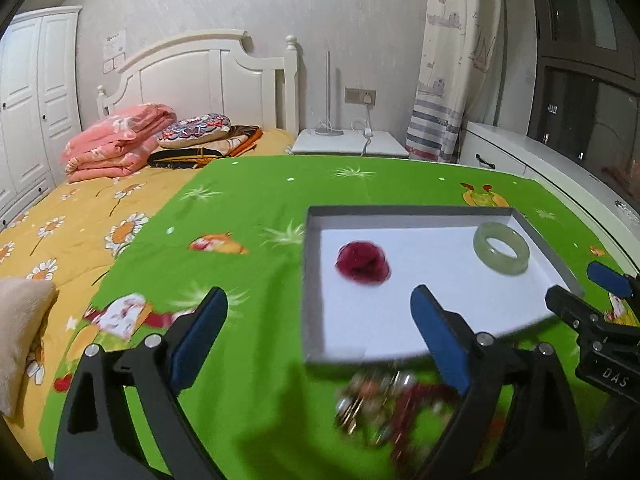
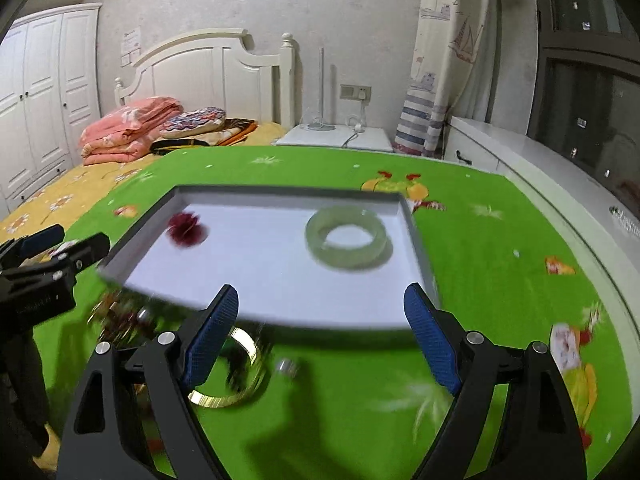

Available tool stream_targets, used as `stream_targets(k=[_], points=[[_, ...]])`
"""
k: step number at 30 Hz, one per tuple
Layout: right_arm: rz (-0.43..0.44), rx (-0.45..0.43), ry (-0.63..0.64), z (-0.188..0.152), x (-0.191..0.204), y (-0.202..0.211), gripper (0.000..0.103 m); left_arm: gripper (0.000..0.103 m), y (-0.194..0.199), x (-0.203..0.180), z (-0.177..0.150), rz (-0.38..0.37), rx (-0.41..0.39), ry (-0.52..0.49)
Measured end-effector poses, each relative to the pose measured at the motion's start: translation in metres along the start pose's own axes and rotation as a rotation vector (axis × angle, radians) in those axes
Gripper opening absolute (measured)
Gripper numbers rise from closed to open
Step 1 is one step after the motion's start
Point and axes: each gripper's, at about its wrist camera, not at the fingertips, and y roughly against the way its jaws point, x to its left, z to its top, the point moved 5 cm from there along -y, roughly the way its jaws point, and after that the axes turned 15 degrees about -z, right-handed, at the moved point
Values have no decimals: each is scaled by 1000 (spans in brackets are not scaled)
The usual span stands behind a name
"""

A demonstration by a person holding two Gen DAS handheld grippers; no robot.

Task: Organize jewelry
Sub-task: 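Grasp the dark red bead bracelet with the left tool while the right grasps the red cord bracelet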

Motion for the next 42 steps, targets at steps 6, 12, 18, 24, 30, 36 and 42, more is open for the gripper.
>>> stream_targets(k=[6, 12, 18, 24, 30, 36, 42], points=[[40, 4, 27, -39, 12, 29, 79, 93, 29, 22, -32, -3, -3, 33], [108, 7, 69, -64, 41, 41, 61, 93, 35, 41, -49, -12, -27, 81], [138, 32, 113, -69, 61, 38, 43, 93, 31, 45, -49, -47, -16, 112], [131, 29, 139, -67, 70, 33, 31, 93, 34, 38, -48, -42, -45, 71], [120, -12, 166, -65, 70, 37, 9, 93, 36, 32, -47, -43, -59, 38], [72, -77, 99, -55, 42, 46, 9, 93, 45, 23, -52, -54, -64, 13], [70, -83, 60, -53, 28, 46, 8, 91, 49, -19, -69, -145, -26, -67]])
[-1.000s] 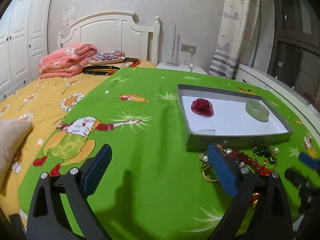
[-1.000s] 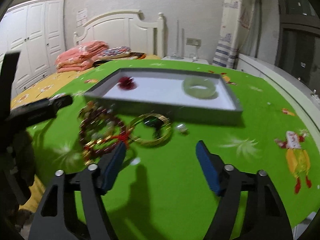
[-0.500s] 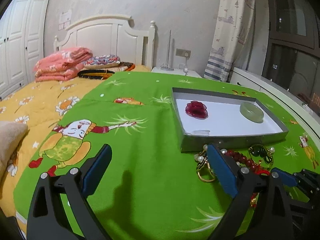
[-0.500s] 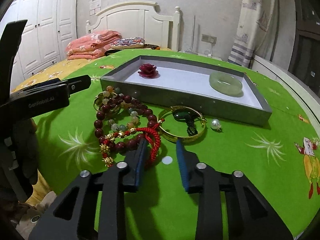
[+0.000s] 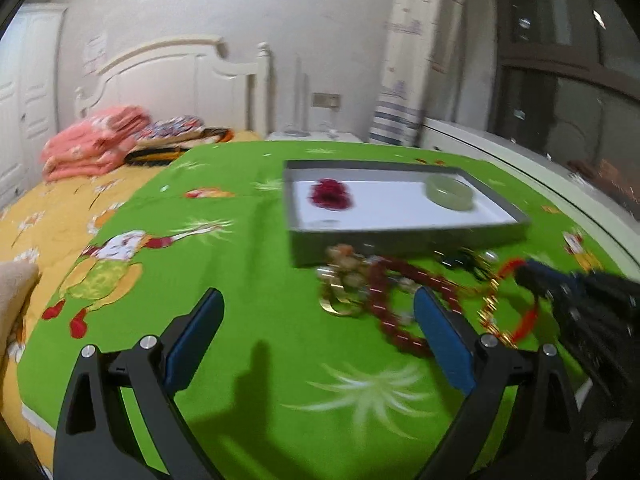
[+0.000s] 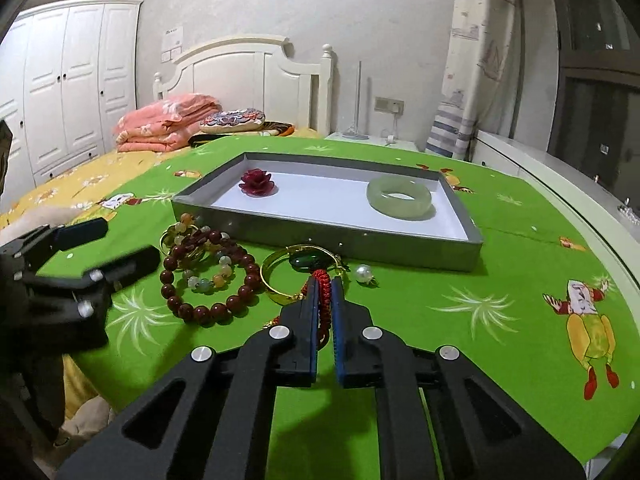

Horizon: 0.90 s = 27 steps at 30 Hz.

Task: Organize jewelry
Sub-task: 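Grasp the dark red bead bracelet with the left tool while the right grasps the red cord bracelet, then lift both bracelets and carry them toward the grey tray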

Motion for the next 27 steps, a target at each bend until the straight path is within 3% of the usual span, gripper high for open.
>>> stream_targets(k=[3, 8, 11, 15, 16, 17, 19, 27], points=[[4, -8, -6, 0, -2, 1, 8, 84, -10, -17, -1, -16, 30, -40], [8, -6, -26, -1, -8, 0, 8, 61, -28, -23, -9, -31, 92, -16], [13, 3, -35, -3, -10, -2, 8, 52, -37, -17, -14, -37, 122, 22], [18, 6, -34, -6, -9, -3, 8, 48, -38, -12, -16, -60, 123, 49], [18, 4, -32, -6, -9, -2, 8, 43, -39, -13, -16, -64, 121, 43], [19, 1, -31, -5, -9, -2, 8, 28, -40, -15, -17, -89, 118, 35], [17, -9, -28, -4, -9, 0, 8, 16, -40, -19, -18, -111, 118, 28], [20, -35, -24, -2, -7, 6, 8, 11, -23, -20, -16, -111, 63, 0]])
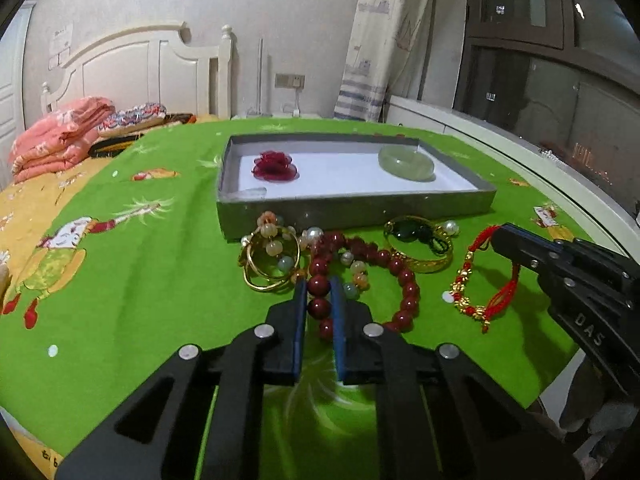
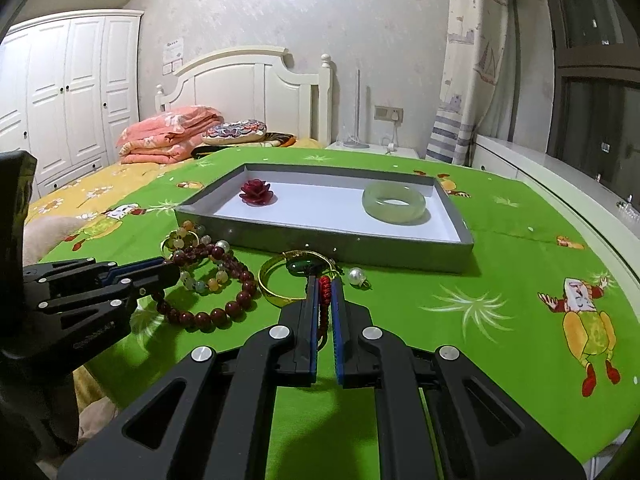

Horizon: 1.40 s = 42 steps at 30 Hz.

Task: Organize jewelry
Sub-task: 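Lift both bracelets and carry them toward the grey tray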

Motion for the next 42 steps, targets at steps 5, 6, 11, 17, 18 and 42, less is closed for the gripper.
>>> stream_targets(k=[5, 6, 11, 17, 18, 42], points=[[-3, -26, 0, 5, -1, 7, 8, 12, 11, -8, 6, 50, -41, -60], [-5, -35, 3, 6, 0, 10, 8, 12, 13, -11, 8, 61, -51, -77], [-15, -87, 26, 14, 4, 24, 8, 11, 29, -25, 17, 94, -108, -140], [-27, -120, 36, 20, 5, 33, 8, 12, 46, -35, 24, 105, -157, -172], [-29, -122, 35, 21, 4, 33, 8, 12, 46, -35, 25, 106, -158, -173], [-99, -157, 50, 72, -16, -7, 8, 12, 25, -22, 77, 108, -186, -175]])
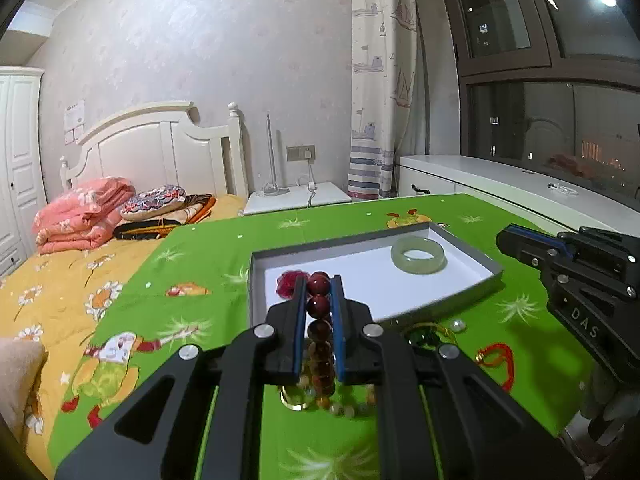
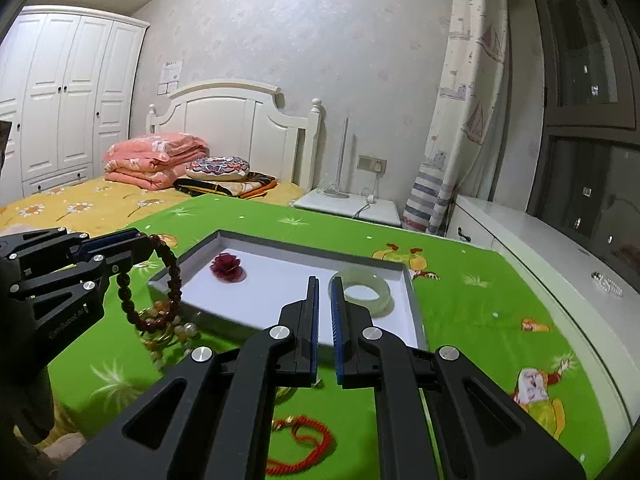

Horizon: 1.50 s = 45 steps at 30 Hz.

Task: Organize jewelry
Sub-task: 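Lift both bracelets and carry them toward the grey tray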

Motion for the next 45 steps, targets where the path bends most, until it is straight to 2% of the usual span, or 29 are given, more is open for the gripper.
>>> stream_targets(k=[5, 12, 20, 23, 26, 29, 31, 32, 38, 45], points=[[-12, -4, 19, 12, 2, -21, 8, 12, -17, 5, 15, 2, 3, 0], [42, 36, 16, 38, 4, -60, 8, 12, -52, 15, 40, -2, 31, 19], [81, 87, 60, 49, 21, -101, 8, 12, -92, 32, 49, 30, 85, 46], [82, 108, 69, 48, 26, -109, 8, 12, -108, 40, 48, 46, 114, 61], [115, 137, 27, 46, 20, -100, 8, 12, -115, 45, 48, 51, 121, 78], [125, 163, 12, 32, 7, -74, 11, 12, -107, 46, 44, 45, 110, 76], [142, 204, -2, 12, -4, -54, 19, 12, -95, 43, 43, 32, 84, 70], [139, 216, -2, 5, -7, -49, 27, 12, -89, 40, 42, 23, 71, 68], [150, 368, 9, -63, -20, -18, 28, 12, -55, 16, 32, -18, 15, 49], [175, 426, -10, -91, -13, -20, 31, 12, -47, 3, 28, -32, 11, 30]])
